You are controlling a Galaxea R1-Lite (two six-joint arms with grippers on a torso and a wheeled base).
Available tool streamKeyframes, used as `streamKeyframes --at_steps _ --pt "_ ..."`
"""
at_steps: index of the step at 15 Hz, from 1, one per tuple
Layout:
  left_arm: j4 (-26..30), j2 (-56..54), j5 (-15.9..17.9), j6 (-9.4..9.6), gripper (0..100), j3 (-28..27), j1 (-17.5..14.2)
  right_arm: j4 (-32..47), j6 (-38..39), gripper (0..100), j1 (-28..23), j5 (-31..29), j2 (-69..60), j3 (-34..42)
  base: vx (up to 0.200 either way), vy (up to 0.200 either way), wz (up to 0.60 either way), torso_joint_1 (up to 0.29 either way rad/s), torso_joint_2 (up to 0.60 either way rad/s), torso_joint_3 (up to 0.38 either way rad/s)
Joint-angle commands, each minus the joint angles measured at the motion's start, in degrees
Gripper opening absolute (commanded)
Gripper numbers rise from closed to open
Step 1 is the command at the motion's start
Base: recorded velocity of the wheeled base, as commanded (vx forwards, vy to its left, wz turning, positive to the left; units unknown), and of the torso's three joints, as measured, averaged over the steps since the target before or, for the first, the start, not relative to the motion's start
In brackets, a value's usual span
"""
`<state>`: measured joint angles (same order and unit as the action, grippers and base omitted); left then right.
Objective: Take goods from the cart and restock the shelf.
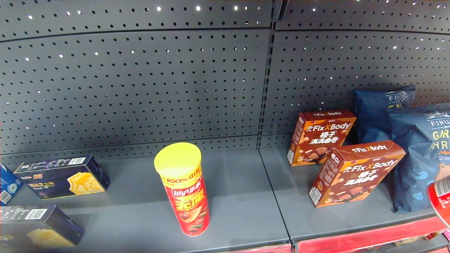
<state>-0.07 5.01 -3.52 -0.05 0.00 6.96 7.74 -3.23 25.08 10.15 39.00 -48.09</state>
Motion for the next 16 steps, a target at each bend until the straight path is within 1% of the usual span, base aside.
streamKeyframes --at_steps 1,2,5,7,9,12,15,16 --pt "-0.01 0.26 -0.08 0.05 100 0.0 -0.02 -0.09 0.07 0 6.65 0.13 3.19 -0.25 0.0 0.0 0.0 0.0 0.0 0.0" --pt "-0.01 0.26 0.01 0.05 100 0.0 -0.02 -0.36 0.07 0 8.23 0.04 4.6 -0.42 0.0 0.0 0.0 0.0 0.0 0.0" --pt "-0.01 0.26 0.01 0.05 100 0.0 -0.02 -3.87 0.42 0 9.9 0.13 10.31 -1.65 0.0 0.0 0.0 0.0 0.0 0.0" --pt "-0.01 0.26 0.01 0.05 100 0.0 -0.02 -7.83 2.18 0 13.95 0.13 14.09 -2.36 0.0 0.0 0.0 0.0 0.0 0.0" --pt "-0.01 0.26 0.01 -0.04 100 0.0 -0.02 -9.67 2.7 0 17.38 0.13 17.78 -2.71 0.0 0.0 0.0 0.0 0.0 0.0" --pt "-0.01 0.26 -0.08 0.05 100 0.0 -0.02 -14.86 4.99 0 21.51 -0.31 23.4 -2.71 0.0 0.0 0.0 0.0 0.0 0.0" --pt "-0.01 0.26 0.01 0.05 100 0.0 -0.02 -17.94 5.08 0 22.12 -0.66 29.12 -2.71 0.0 0.0 0.0 0.0 0.0 0.0" --pt "-0.01 0.26 0.01 -0.04 100 0.0 -0.02 -20.66 5.08 0 22.12 -3.39 32.98 -2.71 0.0 0.0 0.0 0.0 0.0 0.0"
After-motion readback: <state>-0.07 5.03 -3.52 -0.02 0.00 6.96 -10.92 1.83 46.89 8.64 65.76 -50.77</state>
